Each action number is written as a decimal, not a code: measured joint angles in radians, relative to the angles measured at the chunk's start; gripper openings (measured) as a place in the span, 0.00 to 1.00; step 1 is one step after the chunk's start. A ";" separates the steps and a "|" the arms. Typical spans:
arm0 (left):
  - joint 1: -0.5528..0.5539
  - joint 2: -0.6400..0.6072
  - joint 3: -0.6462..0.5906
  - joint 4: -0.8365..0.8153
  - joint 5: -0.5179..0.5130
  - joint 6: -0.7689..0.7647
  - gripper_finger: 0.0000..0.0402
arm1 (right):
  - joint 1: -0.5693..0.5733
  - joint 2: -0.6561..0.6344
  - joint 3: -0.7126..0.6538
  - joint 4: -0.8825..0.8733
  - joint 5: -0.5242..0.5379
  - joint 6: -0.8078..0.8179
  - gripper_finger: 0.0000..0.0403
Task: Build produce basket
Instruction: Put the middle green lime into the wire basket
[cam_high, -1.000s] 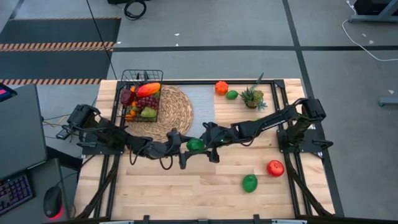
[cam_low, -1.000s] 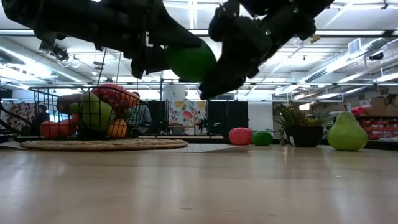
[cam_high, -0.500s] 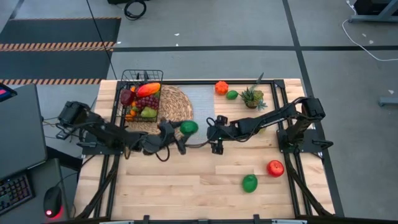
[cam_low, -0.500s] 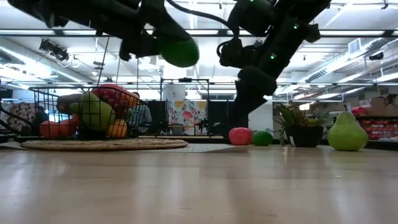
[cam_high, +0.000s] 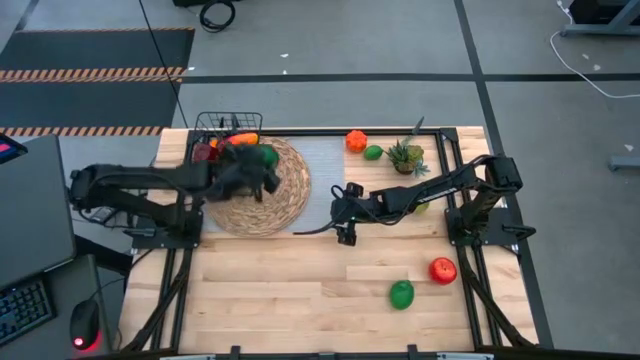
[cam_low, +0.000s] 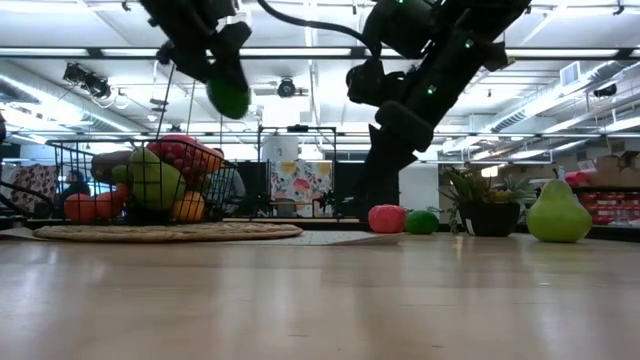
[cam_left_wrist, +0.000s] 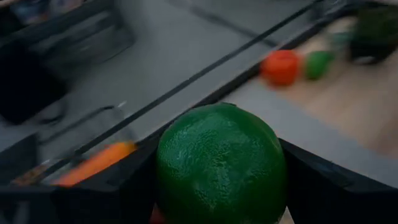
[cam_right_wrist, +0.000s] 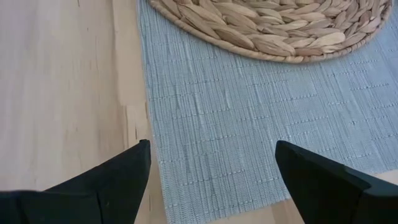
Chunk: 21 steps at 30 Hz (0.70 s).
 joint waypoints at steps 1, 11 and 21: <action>0.029 0.001 0.034 -0.061 0.000 -0.005 0.70 | 0.000 -0.001 0.000 0.001 -0.001 0.000 0.87; 0.400 0.004 0.152 -0.309 0.079 -0.003 0.70 | 0.002 -0.010 -0.001 0.032 -0.013 -0.001 0.87; 0.688 0.050 0.150 -0.254 0.308 0.097 0.70 | 0.002 -0.010 -0.001 0.064 -0.014 -0.011 0.87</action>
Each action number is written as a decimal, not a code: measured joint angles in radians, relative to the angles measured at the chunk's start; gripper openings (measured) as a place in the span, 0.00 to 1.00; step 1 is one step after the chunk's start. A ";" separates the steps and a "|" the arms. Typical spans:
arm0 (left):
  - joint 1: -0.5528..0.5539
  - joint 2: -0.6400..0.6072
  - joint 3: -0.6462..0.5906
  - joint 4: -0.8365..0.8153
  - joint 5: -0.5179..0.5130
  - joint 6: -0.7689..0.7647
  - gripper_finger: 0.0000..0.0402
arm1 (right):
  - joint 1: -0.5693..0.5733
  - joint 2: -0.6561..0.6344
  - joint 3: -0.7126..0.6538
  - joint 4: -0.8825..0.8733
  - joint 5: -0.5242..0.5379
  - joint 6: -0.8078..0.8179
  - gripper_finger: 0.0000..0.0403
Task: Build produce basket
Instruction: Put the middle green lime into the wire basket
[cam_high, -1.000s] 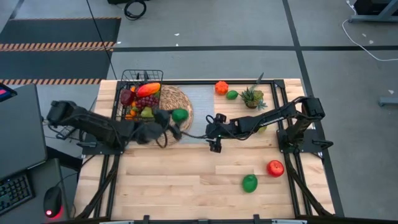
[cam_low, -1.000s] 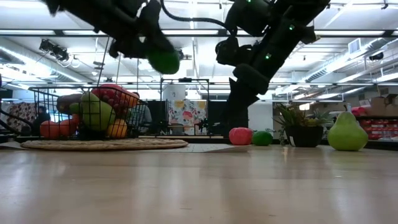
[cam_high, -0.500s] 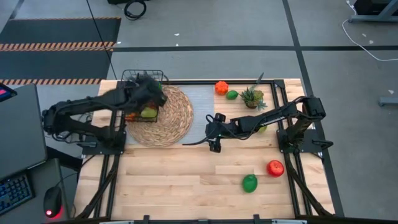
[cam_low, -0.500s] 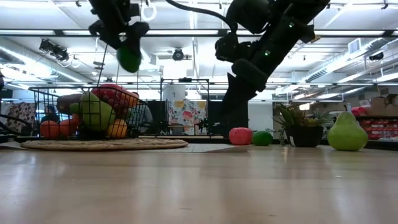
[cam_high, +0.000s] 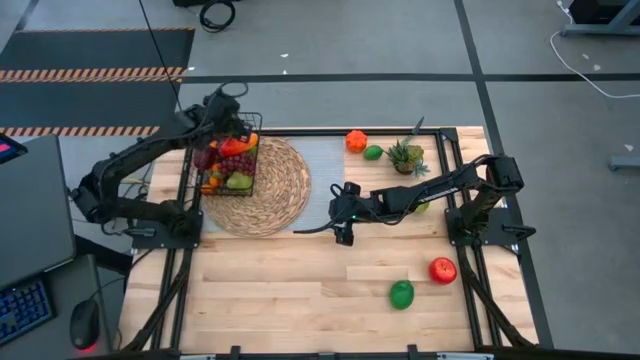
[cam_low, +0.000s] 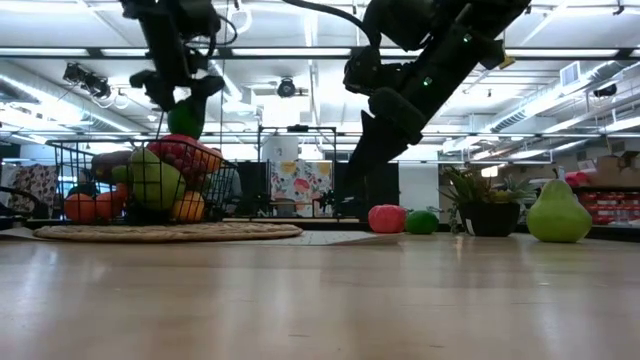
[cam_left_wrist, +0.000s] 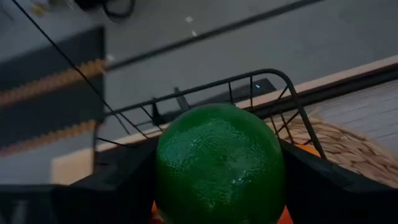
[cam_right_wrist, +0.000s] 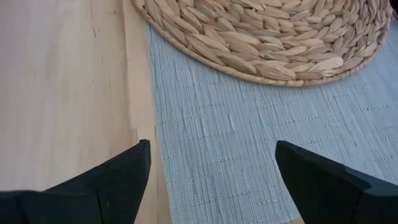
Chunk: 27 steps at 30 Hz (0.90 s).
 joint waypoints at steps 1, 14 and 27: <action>0.022 0.009 0.000 0.006 0.033 0.001 0.70 | 0.000 0.000 0.000 0.002 0.000 -0.004 0.87; 0.175 0.109 0.000 0.008 0.079 0.068 0.71 | -0.006 0.000 0.000 0.048 0.019 -0.061 0.87; 0.167 0.195 0.000 -0.021 0.085 0.119 0.88 | -0.035 0.000 0.000 0.043 0.009 -0.075 0.87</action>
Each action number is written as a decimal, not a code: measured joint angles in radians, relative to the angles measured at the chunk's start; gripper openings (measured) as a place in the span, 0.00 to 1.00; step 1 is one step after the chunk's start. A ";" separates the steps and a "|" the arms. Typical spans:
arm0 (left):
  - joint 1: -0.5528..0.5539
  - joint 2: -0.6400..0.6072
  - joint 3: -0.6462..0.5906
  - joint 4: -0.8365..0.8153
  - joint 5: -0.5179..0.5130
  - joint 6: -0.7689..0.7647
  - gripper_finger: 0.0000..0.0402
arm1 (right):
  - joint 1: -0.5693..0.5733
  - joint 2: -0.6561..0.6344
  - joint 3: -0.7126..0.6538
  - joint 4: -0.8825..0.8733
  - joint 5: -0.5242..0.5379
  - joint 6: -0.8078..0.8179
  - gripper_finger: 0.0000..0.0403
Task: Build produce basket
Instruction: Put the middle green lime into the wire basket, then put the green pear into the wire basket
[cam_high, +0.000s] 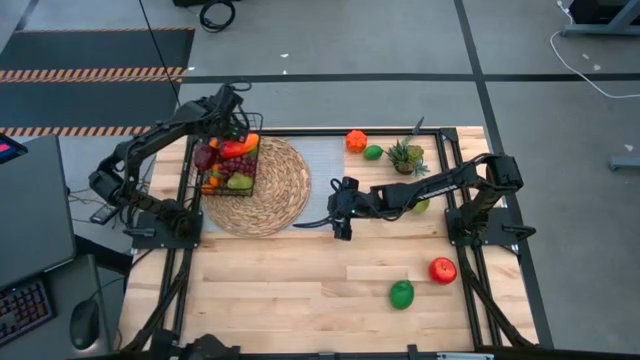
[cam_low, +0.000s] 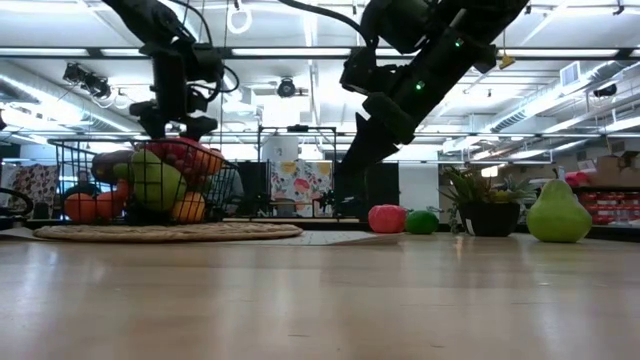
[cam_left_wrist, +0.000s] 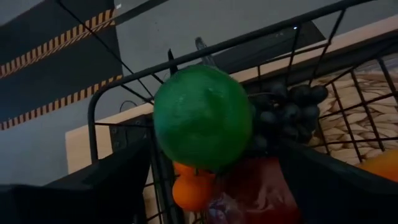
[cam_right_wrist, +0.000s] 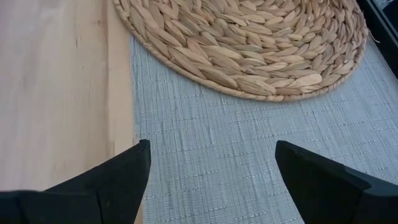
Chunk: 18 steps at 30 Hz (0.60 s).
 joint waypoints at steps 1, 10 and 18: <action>-0.003 0.000 0.000 0.000 0.000 0.002 0.88 | 0.000 0.000 0.000 0.000 0.000 0.000 0.87; -0.088 -0.002 0.004 0.000 -0.002 -0.018 0.89 | -0.001 0.000 0.000 -0.025 0.019 0.000 0.87; -0.294 -0.015 0.075 -0.026 -0.019 -0.100 0.89 | -0.006 0.000 -0.001 -0.045 0.065 0.006 0.87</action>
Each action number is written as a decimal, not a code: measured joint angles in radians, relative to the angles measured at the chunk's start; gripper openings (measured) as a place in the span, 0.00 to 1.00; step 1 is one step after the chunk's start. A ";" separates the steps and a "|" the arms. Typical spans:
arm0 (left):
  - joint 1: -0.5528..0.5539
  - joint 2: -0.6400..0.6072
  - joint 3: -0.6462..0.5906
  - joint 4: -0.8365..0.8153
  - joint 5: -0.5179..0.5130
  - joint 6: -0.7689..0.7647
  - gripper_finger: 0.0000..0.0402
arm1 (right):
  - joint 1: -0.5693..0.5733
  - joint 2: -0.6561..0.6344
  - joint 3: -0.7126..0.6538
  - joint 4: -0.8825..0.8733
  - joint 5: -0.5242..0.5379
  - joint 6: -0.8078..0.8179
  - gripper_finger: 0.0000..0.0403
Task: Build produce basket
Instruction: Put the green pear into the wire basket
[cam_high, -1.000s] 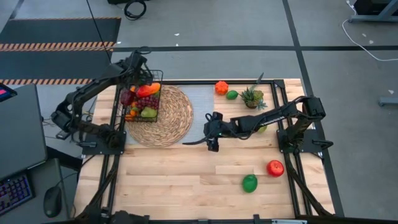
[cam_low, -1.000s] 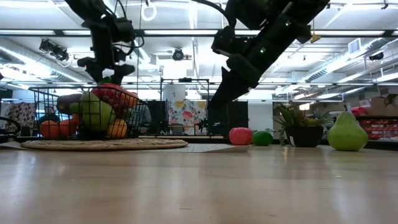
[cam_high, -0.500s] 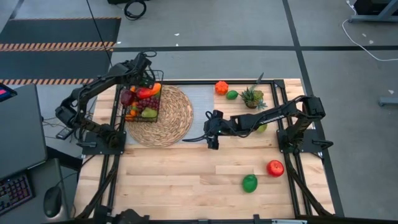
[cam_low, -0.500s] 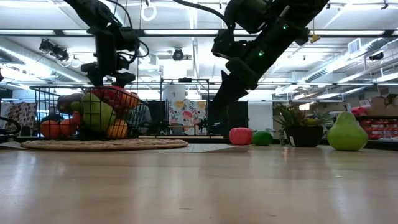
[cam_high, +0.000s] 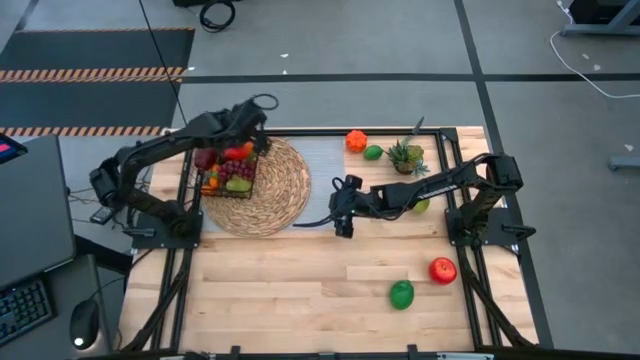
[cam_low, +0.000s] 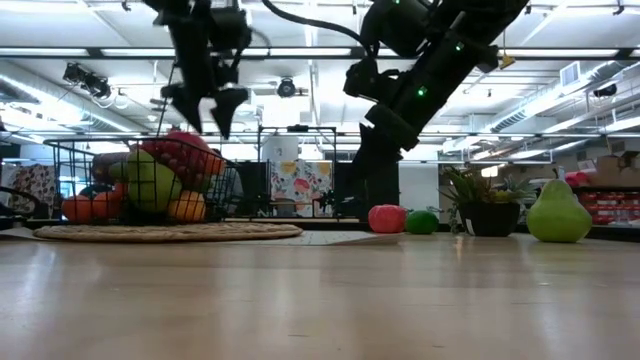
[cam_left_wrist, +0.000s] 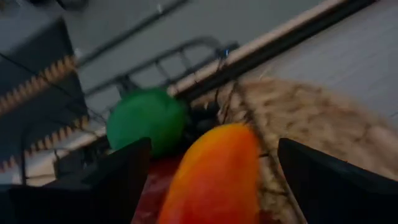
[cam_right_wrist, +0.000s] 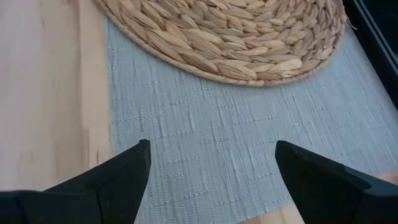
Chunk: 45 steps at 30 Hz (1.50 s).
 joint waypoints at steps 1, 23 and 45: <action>-0.032 -0.001 0.012 0.002 -0.039 -0.011 0.89 | -0.004 0.000 -0.002 0.002 0.000 0.005 0.87; -0.693 -0.005 -0.198 0.488 -0.243 -0.318 0.89 | -0.110 -0.052 -0.026 -0.146 0.004 0.082 0.86; -0.820 -0.005 -0.451 0.902 -0.240 -0.255 0.89 | -0.175 -0.468 -0.026 -1.115 0.078 0.600 0.86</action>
